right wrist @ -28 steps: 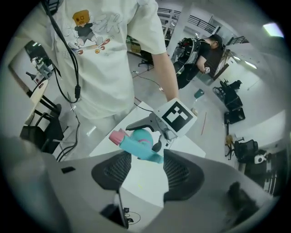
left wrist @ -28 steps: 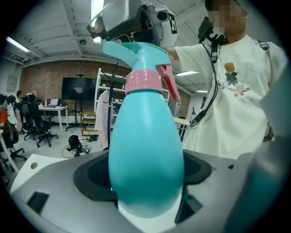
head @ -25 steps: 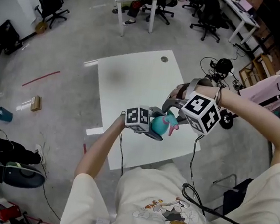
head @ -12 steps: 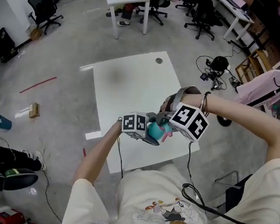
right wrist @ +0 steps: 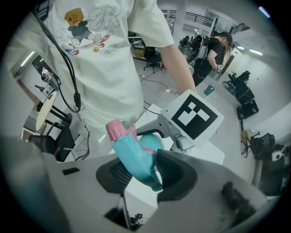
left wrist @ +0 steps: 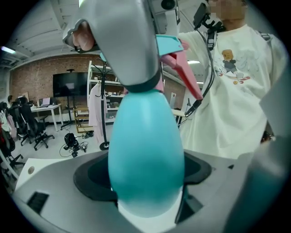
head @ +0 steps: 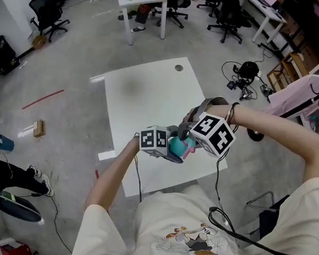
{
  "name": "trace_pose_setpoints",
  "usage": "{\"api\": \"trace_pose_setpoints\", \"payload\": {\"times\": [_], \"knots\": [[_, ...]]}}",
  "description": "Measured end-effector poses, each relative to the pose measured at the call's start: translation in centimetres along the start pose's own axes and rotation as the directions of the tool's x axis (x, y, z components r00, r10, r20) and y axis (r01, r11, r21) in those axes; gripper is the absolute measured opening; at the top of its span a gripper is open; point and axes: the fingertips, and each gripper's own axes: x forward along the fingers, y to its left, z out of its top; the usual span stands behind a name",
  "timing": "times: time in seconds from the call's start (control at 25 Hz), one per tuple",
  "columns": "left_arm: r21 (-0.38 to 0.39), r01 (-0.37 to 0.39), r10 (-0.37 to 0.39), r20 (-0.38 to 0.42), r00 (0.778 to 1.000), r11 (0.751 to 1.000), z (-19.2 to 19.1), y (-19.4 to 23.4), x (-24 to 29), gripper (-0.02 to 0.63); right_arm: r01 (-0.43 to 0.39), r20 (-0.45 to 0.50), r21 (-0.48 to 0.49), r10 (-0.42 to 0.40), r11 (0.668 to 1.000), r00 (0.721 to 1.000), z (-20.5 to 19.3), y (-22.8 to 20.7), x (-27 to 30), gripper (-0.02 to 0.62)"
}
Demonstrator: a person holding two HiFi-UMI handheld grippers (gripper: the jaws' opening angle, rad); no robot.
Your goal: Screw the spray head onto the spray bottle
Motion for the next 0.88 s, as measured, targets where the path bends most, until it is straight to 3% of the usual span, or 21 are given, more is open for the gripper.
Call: {"api": "trace_pose_setpoints", "payload": {"times": [0.12, 0.24, 0.44, 0.6, 0.72, 0.88], "knots": [[-0.004, -0.013, 0.013, 0.009, 1.000, 1.000, 0.1, 0.3, -0.3, 0.414, 0.000, -0.003, 0.049, 0.000, 0.999, 1.000, -0.1, -0.5, -0.2, 0.135], [-0.037, -0.053, 0.054, 0.029, 0.998, 0.998, 0.4, 0.9, -0.3, 0.414, -0.027, 0.026, 0.181, 0.022, 0.983, 0.999, -0.5, -0.8, -0.4, 0.133], [-0.122, -0.229, 0.229, -0.011, 0.973, 0.966, 0.2, 3.2, 0.5, 0.414, -0.032, 0.032, 0.338, 0.023, 0.940, 0.999, -2.2, -0.8, -0.2, 0.133], [-0.177, -0.316, 0.313, -0.045, 0.949, 0.932, -0.1, 3.6, 1.0, 0.413, -0.058, 0.020, 0.353, 0.054, 0.934, 0.998, -2.3, -0.6, 0.2, 0.133], [-0.186, -0.325, 0.324, -0.038, 0.945, 0.927, -0.3, 3.4, 1.0, 0.413, -0.060, 0.007, 0.335, 0.062, 0.940, 0.998, -2.1, -0.6, 0.4, 0.133], [-0.210, -0.336, 0.340, -0.019, 0.940, 0.918, -0.8, 3.8, 0.5, 0.414, -0.007, -0.062, 0.286, 0.026, 0.958, 0.998, -3.3, -0.6, 0.9, 0.150]]}}
